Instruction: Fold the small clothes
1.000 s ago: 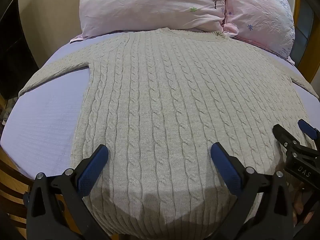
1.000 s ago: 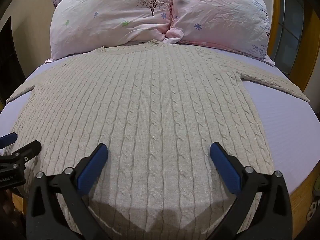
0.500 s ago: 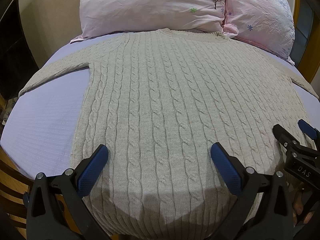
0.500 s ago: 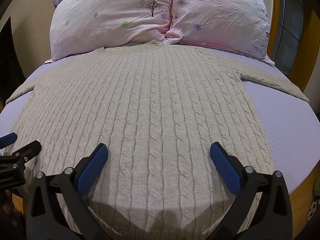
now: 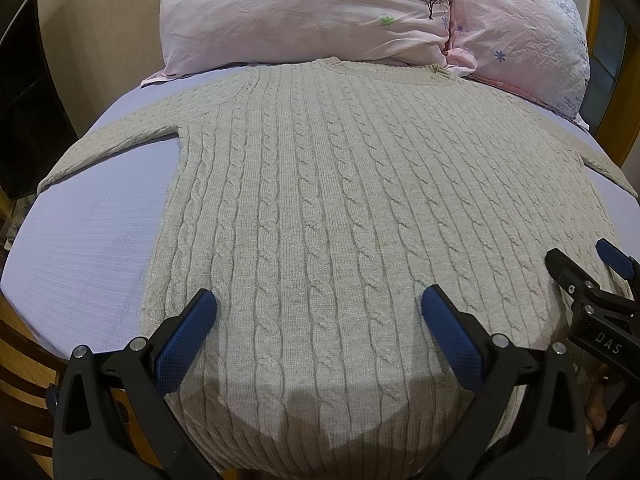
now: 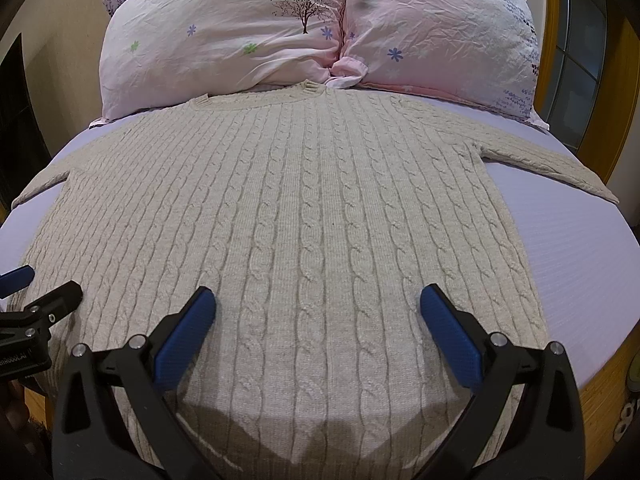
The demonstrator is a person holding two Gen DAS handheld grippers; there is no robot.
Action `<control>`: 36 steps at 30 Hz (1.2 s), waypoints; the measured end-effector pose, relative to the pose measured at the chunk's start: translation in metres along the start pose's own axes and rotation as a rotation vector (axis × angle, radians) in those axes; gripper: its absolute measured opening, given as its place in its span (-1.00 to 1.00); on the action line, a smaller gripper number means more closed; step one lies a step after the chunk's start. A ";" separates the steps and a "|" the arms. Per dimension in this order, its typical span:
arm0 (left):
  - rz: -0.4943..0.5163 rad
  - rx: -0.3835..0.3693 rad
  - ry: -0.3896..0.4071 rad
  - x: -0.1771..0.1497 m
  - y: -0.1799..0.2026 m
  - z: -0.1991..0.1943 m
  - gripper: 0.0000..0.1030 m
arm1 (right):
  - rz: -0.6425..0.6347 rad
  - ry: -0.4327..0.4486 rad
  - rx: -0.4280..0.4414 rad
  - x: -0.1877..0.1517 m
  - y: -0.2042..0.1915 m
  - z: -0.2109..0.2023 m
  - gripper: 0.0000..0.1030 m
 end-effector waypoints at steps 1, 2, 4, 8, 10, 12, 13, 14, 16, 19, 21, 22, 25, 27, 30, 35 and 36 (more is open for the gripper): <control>0.000 0.000 0.000 0.000 0.000 0.000 0.97 | 0.000 0.001 0.000 0.000 0.000 0.000 0.96; 0.000 0.000 0.000 0.001 0.000 0.001 0.97 | 0.000 0.001 0.000 0.000 0.000 0.000 0.96; 0.000 0.001 0.001 0.002 0.000 0.001 0.97 | 0.000 0.000 0.000 0.000 -0.001 0.000 0.96; -0.001 0.002 0.004 0.005 -0.001 0.004 0.97 | -0.002 -0.008 -0.001 0.000 -0.001 0.001 0.96; -0.001 0.002 0.005 0.007 -0.001 0.005 0.97 | -0.003 -0.014 -0.001 0.001 -0.003 0.002 0.96; 0.002 0.001 0.003 -0.001 -0.002 -0.001 0.97 | -0.005 -0.022 -0.001 0.002 -0.004 0.003 0.96; 0.002 0.000 0.002 -0.001 -0.001 -0.001 0.97 | -0.005 -0.022 -0.001 0.002 -0.003 0.004 0.96; 0.002 -0.001 -0.001 0.000 -0.002 0.000 0.97 | -0.006 -0.024 0.000 0.002 -0.003 0.004 0.96; 0.004 -0.002 -0.003 0.001 -0.003 0.000 0.97 | -0.005 -0.023 0.000 0.001 -0.003 0.003 0.96; 0.004 -0.002 0.002 0.003 -0.001 0.000 0.97 | -0.005 -0.021 0.000 0.001 -0.003 0.003 0.96; 0.005 -0.003 0.002 0.005 -0.001 0.001 0.97 | -0.004 -0.016 0.001 0.001 -0.003 0.002 0.96; 0.006 -0.004 0.001 0.006 -0.002 0.001 0.97 | -0.004 -0.012 0.001 0.001 -0.003 0.002 0.96; 0.010 -0.003 0.003 0.003 0.001 0.000 0.97 | -0.006 0.007 0.007 0.000 -0.003 0.000 0.96; 0.012 -0.002 0.010 0.004 0.001 0.001 0.97 | -0.010 0.020 0.013 -0.001 -0.003 -0.002 0.96; 0.020 -0.006 0.016 0.007 0.001 0.002 0.97 | -0.021 0.013 0.021 0.001 -0.003 -0.003 0.96; 0.025 -0.007 0.031 -0.002 0.003 -0.003 0.97 | -0.041 -0.014 0.035 0.003 -0.002 -0.001 0.96; 0.026 -0.005 0.044 -0.003 0.004 -0.003 0.97 | -0.046 -0.019 0.037 0.003 -0.002 -0.001 0.96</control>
Point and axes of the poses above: each gripper's, at about its wrist camera, not at the fingertips, and z roughly the way its jaws point, y to its right, x to its top, the point moved 1 cm from there along z, roughly the way its jaws point, and after that the axes turned 10 degrees about z, right-handed, at the moved point
